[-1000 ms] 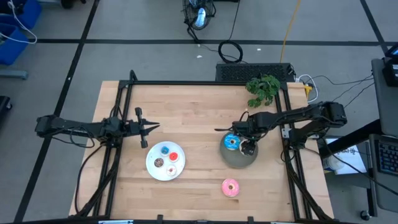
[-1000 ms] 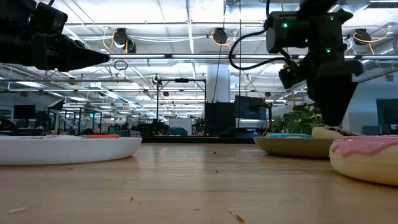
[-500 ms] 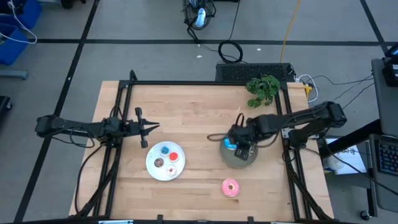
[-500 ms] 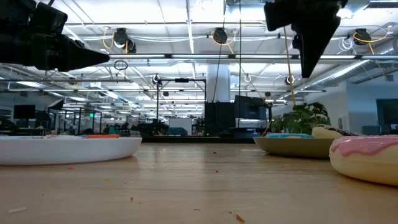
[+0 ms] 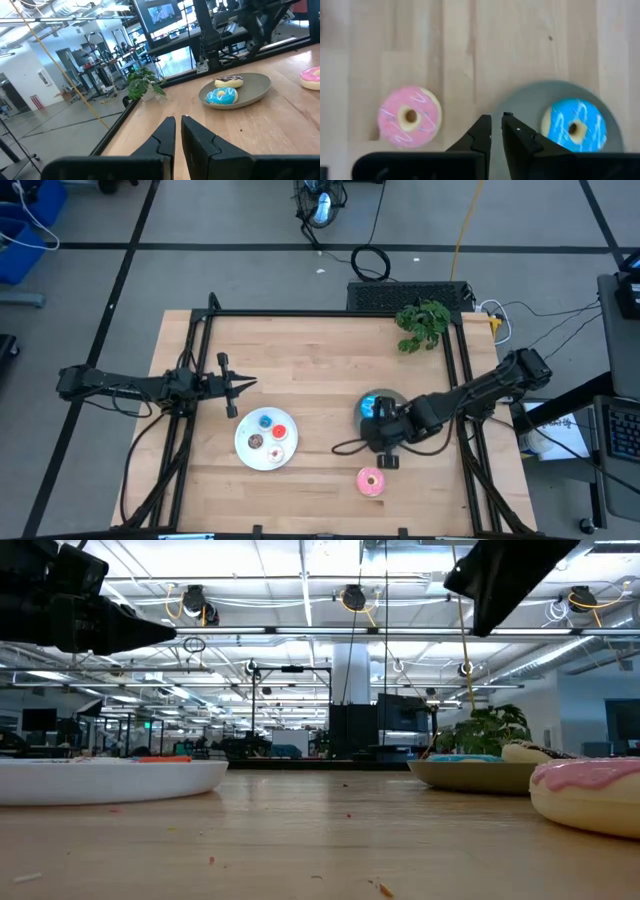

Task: Pick & Place donuts
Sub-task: Put the big pink donut on the gray plate

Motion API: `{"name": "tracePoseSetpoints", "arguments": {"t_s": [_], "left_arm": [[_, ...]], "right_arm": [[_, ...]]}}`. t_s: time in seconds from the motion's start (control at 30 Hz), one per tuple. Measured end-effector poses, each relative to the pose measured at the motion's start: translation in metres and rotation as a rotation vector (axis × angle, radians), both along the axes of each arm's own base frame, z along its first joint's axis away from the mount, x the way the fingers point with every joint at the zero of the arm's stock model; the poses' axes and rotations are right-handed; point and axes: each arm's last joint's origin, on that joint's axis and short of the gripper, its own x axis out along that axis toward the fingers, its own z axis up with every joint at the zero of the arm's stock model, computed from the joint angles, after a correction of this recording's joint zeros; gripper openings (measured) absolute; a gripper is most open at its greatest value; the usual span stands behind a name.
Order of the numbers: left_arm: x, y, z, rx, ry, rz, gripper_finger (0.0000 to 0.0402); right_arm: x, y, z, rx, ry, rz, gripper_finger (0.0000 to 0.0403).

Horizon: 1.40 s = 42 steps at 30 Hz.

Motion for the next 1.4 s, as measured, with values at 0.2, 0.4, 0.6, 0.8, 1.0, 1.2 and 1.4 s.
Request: {"name": "tracePoseSetpoints", "arguments": {"t_s": [0.2,0.4,0.6,0.8,1.0,1.2,1.4], "left_arm": [[0.0,0.0,0.0,-0.012,-0.003,0.0,0.0037],[0.0,0.0,0.0,-0.012,-0.003,0.0,0.0037],[0.0,0.0,0.0,-0.01,-0.002,0.0,0.0037],[0.0,0.0,0.0,-0.01,-0.003,0.0,0.0037],[0.0,0.0,0.001,-0.018,-0.019,-0.011,0.0037],[0.0,0.0,0.003,-0.032,-0.042,-0.019,0.0037],[0.0,0.0,0.003,-0.036,-0.043,-0.019,0.0037]], "right_arm": [[0.004,0.008,0.003,0.037,-0.065,0.001,0.0026],[0.008,0.012,0.005,0.109,-0.119,-0.083,0.0004],[0.011,0.031,0.002,0.131,-0.173,-0.031,0.0001],[0.016,0.049,-0.022,0.102,-0.047,-0.063,0.0],[0.03,0.076,-0.032,0.084,0.082,-0.013,0.0],[0.033,0.083,-0.027,0.088,0.077,-0.005,0.0],[0.033,0.081,-0.025,0.108,0.075,-0.049,0.0]]}}
